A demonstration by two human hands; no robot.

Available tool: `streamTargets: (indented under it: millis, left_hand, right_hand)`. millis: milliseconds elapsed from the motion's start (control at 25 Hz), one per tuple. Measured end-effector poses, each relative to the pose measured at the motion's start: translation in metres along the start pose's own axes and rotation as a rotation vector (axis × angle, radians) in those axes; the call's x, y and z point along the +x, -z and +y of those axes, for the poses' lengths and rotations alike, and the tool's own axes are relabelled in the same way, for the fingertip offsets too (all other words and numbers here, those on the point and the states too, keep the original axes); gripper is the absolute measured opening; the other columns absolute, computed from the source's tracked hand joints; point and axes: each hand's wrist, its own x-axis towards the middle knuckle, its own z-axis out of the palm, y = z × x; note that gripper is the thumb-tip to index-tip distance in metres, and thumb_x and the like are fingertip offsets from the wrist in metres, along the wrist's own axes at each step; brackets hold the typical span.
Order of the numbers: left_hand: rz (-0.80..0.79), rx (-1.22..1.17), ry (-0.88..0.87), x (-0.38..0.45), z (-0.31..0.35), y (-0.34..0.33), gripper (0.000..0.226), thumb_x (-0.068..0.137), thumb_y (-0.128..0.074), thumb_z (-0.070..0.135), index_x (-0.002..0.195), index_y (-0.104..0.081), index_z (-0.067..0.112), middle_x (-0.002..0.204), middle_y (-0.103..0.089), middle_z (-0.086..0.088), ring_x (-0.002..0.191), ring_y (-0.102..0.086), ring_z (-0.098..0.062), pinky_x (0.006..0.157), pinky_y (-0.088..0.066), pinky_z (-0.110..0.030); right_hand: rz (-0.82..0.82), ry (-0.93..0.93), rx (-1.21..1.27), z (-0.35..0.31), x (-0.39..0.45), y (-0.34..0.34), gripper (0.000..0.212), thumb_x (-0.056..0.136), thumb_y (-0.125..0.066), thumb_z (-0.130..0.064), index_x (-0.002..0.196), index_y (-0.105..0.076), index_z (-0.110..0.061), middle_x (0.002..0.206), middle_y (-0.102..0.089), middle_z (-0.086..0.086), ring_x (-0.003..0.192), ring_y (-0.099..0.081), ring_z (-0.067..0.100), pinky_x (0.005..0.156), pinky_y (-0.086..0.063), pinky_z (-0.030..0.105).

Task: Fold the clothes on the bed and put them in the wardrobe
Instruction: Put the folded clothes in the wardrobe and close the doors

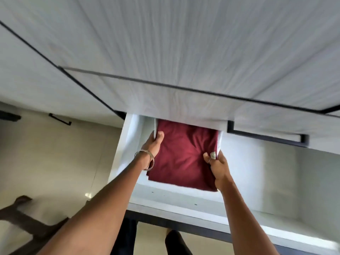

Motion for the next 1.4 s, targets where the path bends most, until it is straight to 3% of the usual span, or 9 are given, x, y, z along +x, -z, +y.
streamTargets:
  millis: [160,280,480,640,760,880,1000,1200,1400]
  left_hand:
    - [0.004,-0.005,0.014,0.035,-0.02,-0.008,0.075,0.077,-0.046,0.074,0.141,-0.031,0.037,0.129,-0.054,0.002,0.121,-0.052,-0.026,0.101,-0.038,-0.035]
    - [-0.135,0.287,0.095,0.027,-0.051,-0.007,0.097,0.071,-0.058,0.074,0.146,-0.007,0.039,0.128,-0.055,0.001,0.111,-0.058,-0.028,0.099,-0.044,-0.036]
    - [-0.073,0.327,0.152,0.012,-0.08,-0.008,0.069,0.092,-0.042,0.061,0.148,-0.018,0.028,0.129,-0.053,-0.008,0.07,-0.067,-0.024,0.049,-0.051,-0.025]
    - [-0.158,0.496,0.142,-0.013,-0.068,0.011,0.067,0.09,-0.052,0.054,0.144,-0.028,0.023,0.123,-0.06,-0.01,0.099,-0.064,-0.031,0.085,-0.053,-0.038]
    - [-0.104,0.357,0.046,-0.058,-0.042,0.045,0.047,0.09,-0.061,0.039,0.132,-0.052,0.02,0.114,-0.066,-0.008,0.1,-0.065,-0.027,0.086,-0.048,-0.028]
    - [0.01,0.071,-0.034,-0.108,-0.015,0.097,0.029,0.09,-0.062,0.025,0.118,-0.063,0.016,0.101,-0.07,-0.01,0.079,-0.07,-0.027,0.072,-0.052,-0.026]
    - [0.195,-0.175,-0.063,-0.161,-0.005,0.18,0.02,0.089,-0.056,0.006,0.105,-0.067,0.01,0.089,-0.072,-0.011,0.066,-0.066,-0.023,0.07,-0.058,-0.03]
    - [0.451,-0.48,-0.032,-0.227,-0.026,0.337,0.024,0.09,-0.048,-0.001,0.104,-0.067,0.006,0.081,-0.068,-0.012,0.057,-0.06,-0.021,0.04,-0.039,-0.011]
    - [0.699,-0.635,0.055,-0.281,-0.093,0.515,0.022,0.092,-0.049,0.004,0.107,-0.065,0.008,0.081,-0.07,-0.008,0.057,-0.061,-0.017,0.039,-0.038,-0.01]
  right_hand:
    - [0.011,0.035,-0.177,0.035,0.038,-0.016,0.022,0.103,-0.047,-0.021,0.124,-0.042,-0.021,0.103,-0.06,-0.002,0.089,-0.058,0.014,0.082,-0.049,0.032]
    - [0.144,-0.113,-0.447,0.056,0.043,-0.016,0.048,0.103,-0.035,-0.047,0.144,-0.024,-0.023,0.114,-0.05,0.008,0.104,-0.052,0.029,0.087,-0.035,0.034]
    - [0.169,-0.096,-0.571,0.058,0.026,-0.021,0.052,0.102,-0.041,-0.042,0.146,-0.022,-0.022,0.132,-0.052,0.021,0.122,-0.048,0.042,0.094,-0.036,0.042]
    - [0.328,0.09,-0.874,0.034,-0.016,-0.045,0.051,0.098,-0.05,-0.033,0.143,-0.032,-0.017,0.133,-0.049,0.018,0.125,-0.04,0.039,0.099,-0.032,0.054]
    - [0.167,0.347,-0.752,0.004,-0.068,-0.081,0.042,0.097,-0.055,-0.021,0.137,-0.045,-0.012,0.122,-0.062,0.014,0.115,-0.054,0.035,0.095,-0.042,0.045]
    - [0.001,0.45,-0.607,-0.032,-0.118,-0.128,0.037,0.093,-0.051,-0.005,0.129,-0.05,-0.013,0.092,-0.071,-0.001,0.084,-0.069,0.023,0.077,-0.057,0.043]
    - [-0.182,0.508,-0.504,-0.073,-0.174,-0.204,0.025,0.098,-0.054,-0.017,0.122,-0.053,-0.015,0.082,-0.071,0.007,0.065,-0.068,0.016,0.061,-0.058,0.033]
    - [-0.54,0.508,-0.493,-0.114,-0.259,-0.362,0.022,0.1,-0.05,-0.014,0.122,-0.052,-0.016,0.083,-0.069,0.018,0.063,-0.062,0.02,0.051,-0.047,0.022]
    - [-0.716,0.533,-0.534,-0.123,-0.351,-0.534,0.026,0.099,-0.055,-0.036,0.119,-0.055,-0.019,0.087,-0.07,0.019,0.066,-0.063,0.022,0.05,-0.047,0.021]
